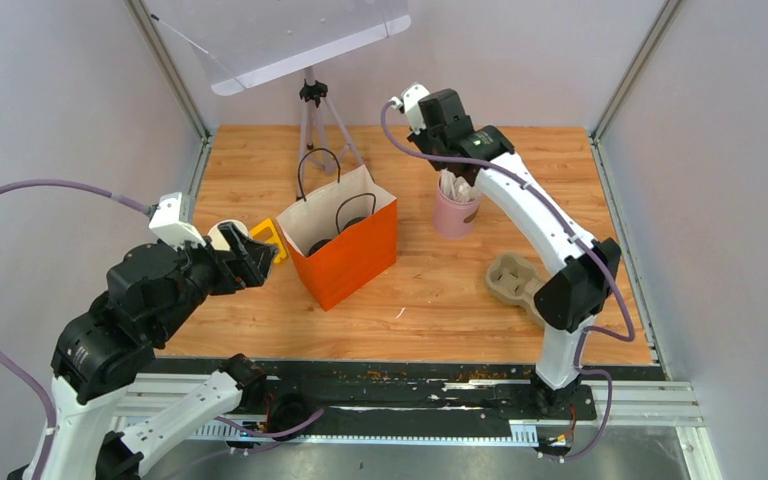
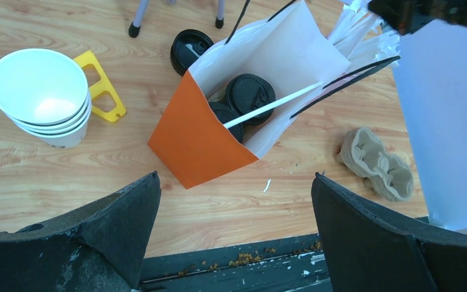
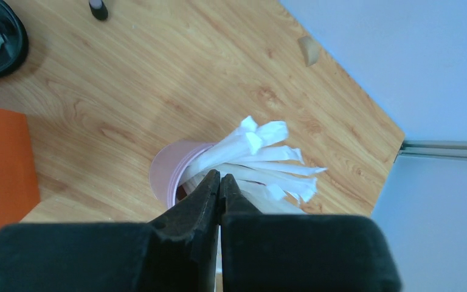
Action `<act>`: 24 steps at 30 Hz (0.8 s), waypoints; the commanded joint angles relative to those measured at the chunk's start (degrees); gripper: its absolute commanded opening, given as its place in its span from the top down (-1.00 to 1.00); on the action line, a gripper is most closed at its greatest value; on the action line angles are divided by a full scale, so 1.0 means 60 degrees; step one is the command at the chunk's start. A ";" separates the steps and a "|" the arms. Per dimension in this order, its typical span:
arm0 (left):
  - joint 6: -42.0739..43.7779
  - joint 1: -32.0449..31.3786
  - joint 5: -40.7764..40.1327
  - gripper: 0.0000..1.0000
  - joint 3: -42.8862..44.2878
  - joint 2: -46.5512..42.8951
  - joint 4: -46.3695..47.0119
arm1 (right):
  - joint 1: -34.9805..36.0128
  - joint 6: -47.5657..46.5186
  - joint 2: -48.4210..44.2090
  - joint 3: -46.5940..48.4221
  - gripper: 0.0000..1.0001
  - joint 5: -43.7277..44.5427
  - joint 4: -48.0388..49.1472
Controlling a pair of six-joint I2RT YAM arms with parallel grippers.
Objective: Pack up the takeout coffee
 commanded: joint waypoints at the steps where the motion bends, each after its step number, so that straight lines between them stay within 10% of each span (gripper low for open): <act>1: 0.0263 -0.0006 0.0099 -1.00 -0.0166 0.0232 0.0630 | 0.0031 0.0612 -0.1160 0.1129 0.94 -0.0150 -0.0782; 11: 0.0329 0.0001 0.0358 -1.00 -0.0547 0.0330 0.1154 | 0.0043 0.2041 -0.2609 0.2296 0.90 -0.0809 -0.1008; 24: 0.0481 0.0001 0.0489 -1.00 -0.0550 0.0332 0.1232 | 0.0054 0.5265 -0.5707 -0.1115 0.87 -0.1804 0.3165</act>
